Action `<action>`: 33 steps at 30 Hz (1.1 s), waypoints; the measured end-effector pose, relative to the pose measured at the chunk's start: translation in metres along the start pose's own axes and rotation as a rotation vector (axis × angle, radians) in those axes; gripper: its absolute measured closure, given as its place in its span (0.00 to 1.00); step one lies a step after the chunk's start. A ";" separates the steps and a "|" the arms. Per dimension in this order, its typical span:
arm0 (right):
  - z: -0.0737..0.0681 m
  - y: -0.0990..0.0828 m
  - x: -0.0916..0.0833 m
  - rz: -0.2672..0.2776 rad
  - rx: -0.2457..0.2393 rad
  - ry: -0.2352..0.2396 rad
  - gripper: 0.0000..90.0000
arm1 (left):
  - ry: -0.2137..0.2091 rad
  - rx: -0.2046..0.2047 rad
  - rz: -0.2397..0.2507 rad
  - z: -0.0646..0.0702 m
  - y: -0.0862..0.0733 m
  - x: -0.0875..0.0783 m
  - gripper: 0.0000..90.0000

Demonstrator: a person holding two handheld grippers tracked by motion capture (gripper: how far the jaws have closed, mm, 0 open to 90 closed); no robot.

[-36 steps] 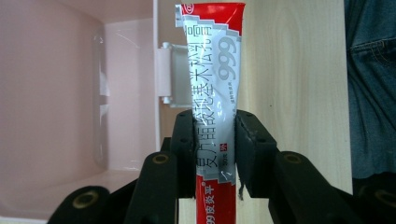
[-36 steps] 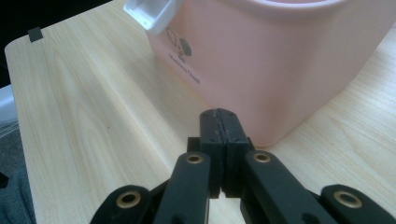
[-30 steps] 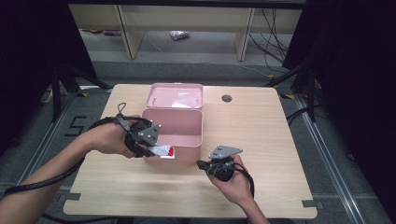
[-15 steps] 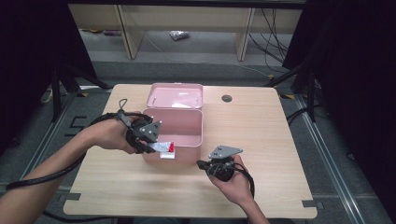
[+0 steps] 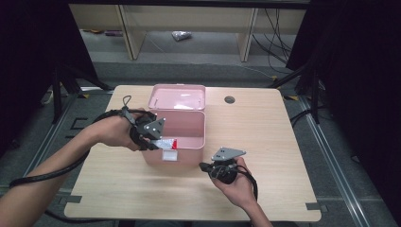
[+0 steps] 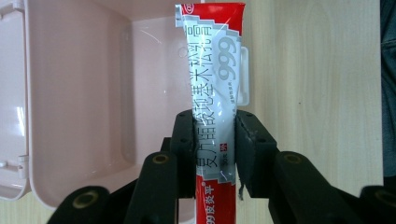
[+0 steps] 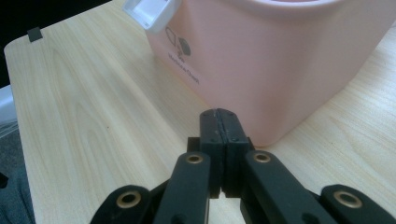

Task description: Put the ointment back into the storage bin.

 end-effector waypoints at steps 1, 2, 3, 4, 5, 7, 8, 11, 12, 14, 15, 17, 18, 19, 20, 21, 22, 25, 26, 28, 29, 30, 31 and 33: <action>0.000 0.000 0.000 0.000 -0.001 -0.001 1.00 | -0.001 -0.008 0.005 0.000 0.001 0.001 0.78; 0.000 0.000 0.000 0.001 0.000 -0.001 1.00 | -0.001 -0.005 0.005 0.000 0.002 0.001 0.78; 0.000 0.000 0.000 0.000 0.000 0.000 1.00 | -0.003 -0.006 0.005 0.000 0.002 0.001 0.78; -0.001 0.000 0.000 -0.003 0.011 0.005 1.00 | -0.003 0.001 0.006 -0.001 0.003 0.001 0.78; -0.002 -0.001 0.000 -0.005 0.026 0.007 1.00 | -0.002 0.000 0.009 -0.002 0.004 0.002 0.78; -0.002 -0.001 0.000 -0.004 0.012 0.006 1.00 | 0.000 0.005 0.009 -0.004 0.005 0.002 0.78; -0.002 -0.001 0.000 -0.005 0.016 0.007 1.00 | 0.002 0.006 0.010 -0.005 0.005 0.003 0.78; -0.001 -0.001 0.000 -0.004 0.002 0.009 1.00 | 0.004 0.010 0.002 -0.008 0.004 0.004 0.78; 0.000 -0.001 0.001 -0.002 -0.011 0.004 1.00 | 0.001 -0.003 0.007 -0.008 0.005 0.005 0.78; 0.000 -0.001 0.001 0.001 -0.012 0.002 1.00 | -0.001 -0.003 -0.002 -0.010 0.004 0.006 0.78; 0.001 -0.001 0.001 0.001 -0.015 0.000 1.00 | 0.001 -0.005 0.001 -0.011 0.004 0.007 0.78; 0.000 0.000 0.002 0.006 -0.016 0.005 1.00 | 0.000 0.006 -0.006 -0.014 0.003 0.008 0.78; 0.000 0.000 0.002 0.006 -0.018 0.008 1.00 | 0.000 -0.004 0.002 -0.014 0.004 0.009 0.78; 0.001 -0.001 0.001 0.000 -0.020 -0.002 1.00 | -0.001 0.001 -0.001 -0.015 0.004 0.009 0.78; 0.000 -0.001 0.002 0.000 -0.014 0.002 1.00 | -0.001 0.008 -0.005 -0.016 0.004 0.010 0.78; 0.000 -0.001 0.002 0.001 -0.014 0.002 1.00 | 0.000 0.010 -0.001 -0.017 0.004 0.011 0.78; 0.000 -0.001 0.002 0.001 -0.014 0.002 1.00 | -0.003 0.007 -0.004 -0.018 0.004 0.011 0.78; 0.000 -0.001 0.002 0.002 -0.014 0.002 1.00 | -0.003 0.012 -0.006 -0.020 0.005 0.013 0.78; 0.000 -0.001 0.002 0.001 -0.014 0.003 1.00 | -0.006 0.006 -0.004 -0.020 0.006 0.014 0.78; 0.000 -0.001 0.002 0.001 -0.013 0.003 1.00 | -0.009 0.011 -0.011 -0.021 0.006 0.016 0.78; 0.000 -0.001 0.002 -0.002 -0.013 0.006 1.00 | -0.011 0.011 -0.012 -0.022 0.006 0.016 0.78; 0.000 -0.001 0.002 -0.002 -0.013 0.006 1.00 | -0.013 0.005 -0.013 -0.022 0.007 0.018 0.78; 0.000 -0.001 0.002 -0.002 -0.013 0.006 1.00 | -0.014 0.002 -0.013 -0.022 0.007 0.018 0.78; 0.000 -0.001 0.002 -0.002 -0.013 0.006 1.00 | -0.012 0.009 -0.016 -0.024 0.007 0.020 0.78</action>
Point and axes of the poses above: each handheld gripper's, and its own axes: x roughly forward along the jaws, y roughly out of its top, z roughly to its right, the point moved 10 cm from there along x, roughly forward along the jaws, and after that the axes turned 8 degrees about y, right-handed, at the moved point
